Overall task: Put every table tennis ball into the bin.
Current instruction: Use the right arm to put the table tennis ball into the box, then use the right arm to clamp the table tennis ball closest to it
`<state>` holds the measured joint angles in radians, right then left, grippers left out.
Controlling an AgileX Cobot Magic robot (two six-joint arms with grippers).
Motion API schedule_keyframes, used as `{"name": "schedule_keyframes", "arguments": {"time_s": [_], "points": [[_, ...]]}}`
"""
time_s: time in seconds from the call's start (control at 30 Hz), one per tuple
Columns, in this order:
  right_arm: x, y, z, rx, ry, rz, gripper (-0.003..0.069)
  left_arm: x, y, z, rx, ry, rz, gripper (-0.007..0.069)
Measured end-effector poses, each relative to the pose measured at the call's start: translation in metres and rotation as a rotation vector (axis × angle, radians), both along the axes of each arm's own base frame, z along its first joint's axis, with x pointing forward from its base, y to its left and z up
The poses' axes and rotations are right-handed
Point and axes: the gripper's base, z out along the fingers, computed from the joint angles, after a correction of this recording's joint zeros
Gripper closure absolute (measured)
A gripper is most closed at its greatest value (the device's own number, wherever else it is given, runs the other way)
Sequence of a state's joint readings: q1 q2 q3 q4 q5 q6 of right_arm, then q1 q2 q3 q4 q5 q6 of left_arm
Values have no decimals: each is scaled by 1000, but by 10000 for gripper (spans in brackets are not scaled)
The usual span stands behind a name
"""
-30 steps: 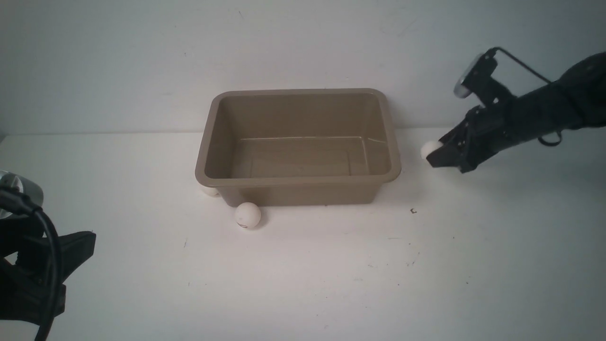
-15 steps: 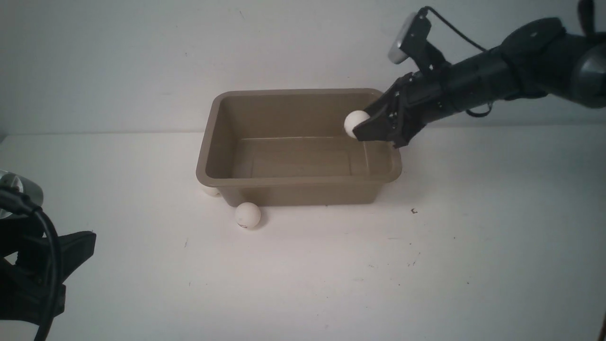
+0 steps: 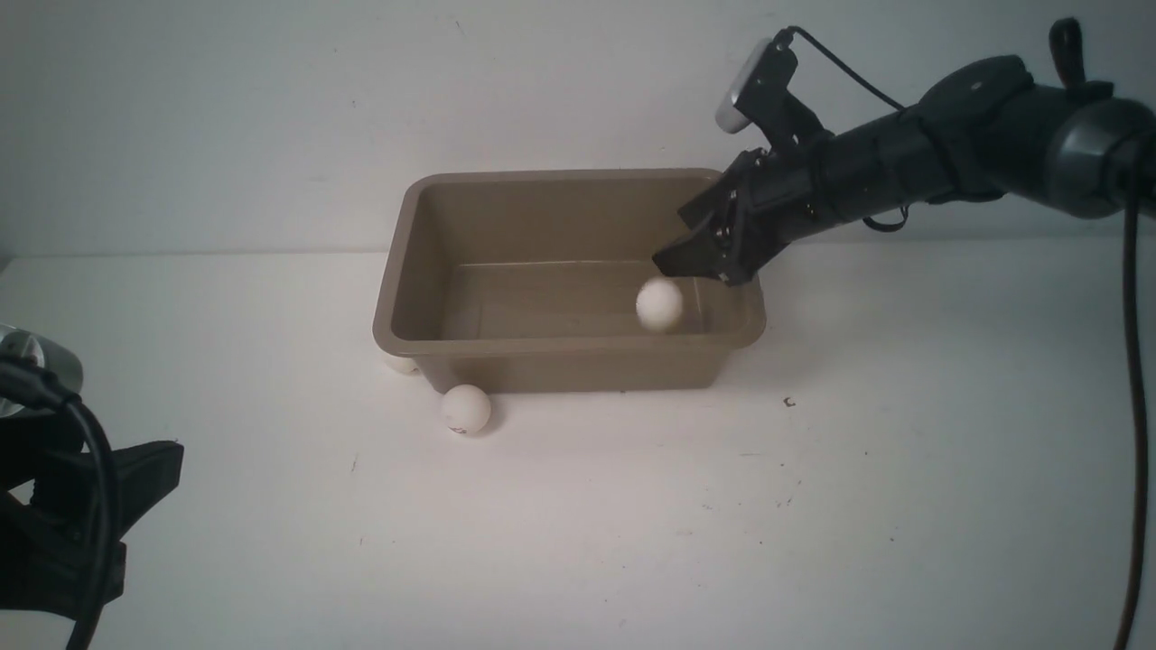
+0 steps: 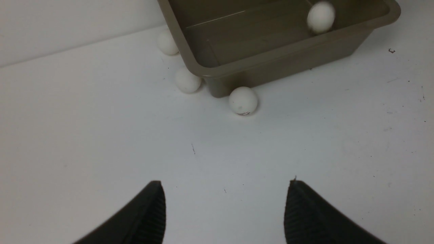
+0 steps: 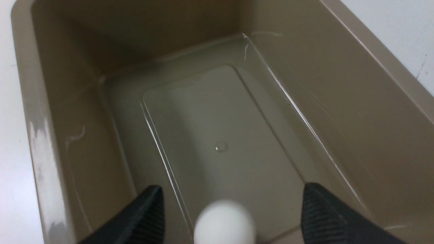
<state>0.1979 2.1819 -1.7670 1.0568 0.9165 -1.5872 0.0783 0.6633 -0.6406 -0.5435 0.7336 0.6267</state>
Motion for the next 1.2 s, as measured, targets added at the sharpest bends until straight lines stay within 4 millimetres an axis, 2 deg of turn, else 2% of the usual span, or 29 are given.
{"name": "schedule_keyframes", "arguments": {"time_s": [0.13, 0.27, 0.43, 0.6, 0.63, 0.73, 0.77, 0.9, 0.97, 1.0, 1.03, 1.07, 1.2], "points": [[7, -14, 10, 1, -40, -2, 134, 0, 0, 0, 0, 0, 0, 199], [15, -57, 20, 10, -61, -33, 145, 0, 0, 0, 0, 0, 0, 199], [12, -119, 25, 38, -47, -27, 152, 1, 1, 1, 0, -13, 8, 199], [11, -147, 19, 9, -106, 20, 152, 2, 2, 3, 1, -36, 22, 199], [12, -148, 17, 8, -107, 21, 152, 2, 2, 3, 1, -36, 22, 199], [17, -148, -9, -14, -114, 72, 152, 3, 2, 3, 2, -44, 27, 199], [17, -148, -9, -16, -117, 75, 152, 3, 2, 3, 2, -45, 27, 199], [25, -137, -56, 4, -78, 123, 152, 3, 3, 3, 18, -45, 28, 199], [26, -134, -64, 16, -70, 126, 152, 3, 3, 3, 22, -44, 28, 199], [27, -128, -77, 28, -56, 135, 152, 3, 3, 3, 24, -46, 29, 199], [27, -127, -77, 29, -57, 135, 152, 3, 3, 3, 24, -46, 29, 199], [28, -119, -88, 33, -40, 147, 152, 3, 3, 3, 25, -47, 30, 199], [29, -99, -102, 18, -39, 175, 152, 3, 3, 3, 25, -48, 31, 199]]}}
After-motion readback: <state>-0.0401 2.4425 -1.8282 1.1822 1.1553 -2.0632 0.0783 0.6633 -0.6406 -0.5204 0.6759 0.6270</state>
